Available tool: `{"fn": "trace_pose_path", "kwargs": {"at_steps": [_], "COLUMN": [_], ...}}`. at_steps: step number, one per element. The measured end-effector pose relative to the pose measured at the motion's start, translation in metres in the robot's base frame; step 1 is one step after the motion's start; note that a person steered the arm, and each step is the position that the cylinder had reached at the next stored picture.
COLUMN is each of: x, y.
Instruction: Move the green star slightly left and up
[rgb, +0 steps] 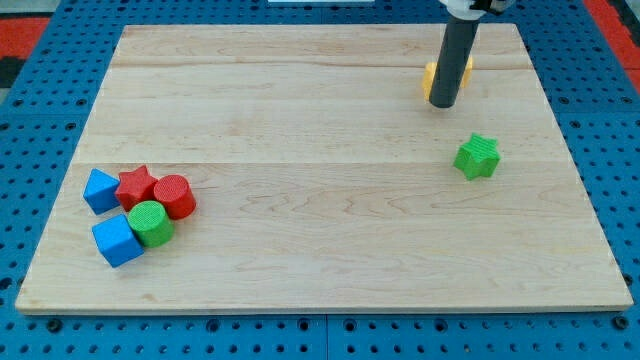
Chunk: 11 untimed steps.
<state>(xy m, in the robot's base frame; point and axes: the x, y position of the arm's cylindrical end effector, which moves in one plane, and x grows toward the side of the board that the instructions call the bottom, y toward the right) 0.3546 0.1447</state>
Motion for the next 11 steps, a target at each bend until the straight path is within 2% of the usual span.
{"fn": "trace_pose_path", "kwargs": {"at_steps": [2, 3, 4, 6, 8, 9, 10, 11], "x": [0.084, 0.129, 0.147, 0.098, 0.128, 0.12, 0.091, 0.079], "y": [0.069, 0.081, 0.049, 0.09, 0.04, -0.007, -0.018, -0.046]}}
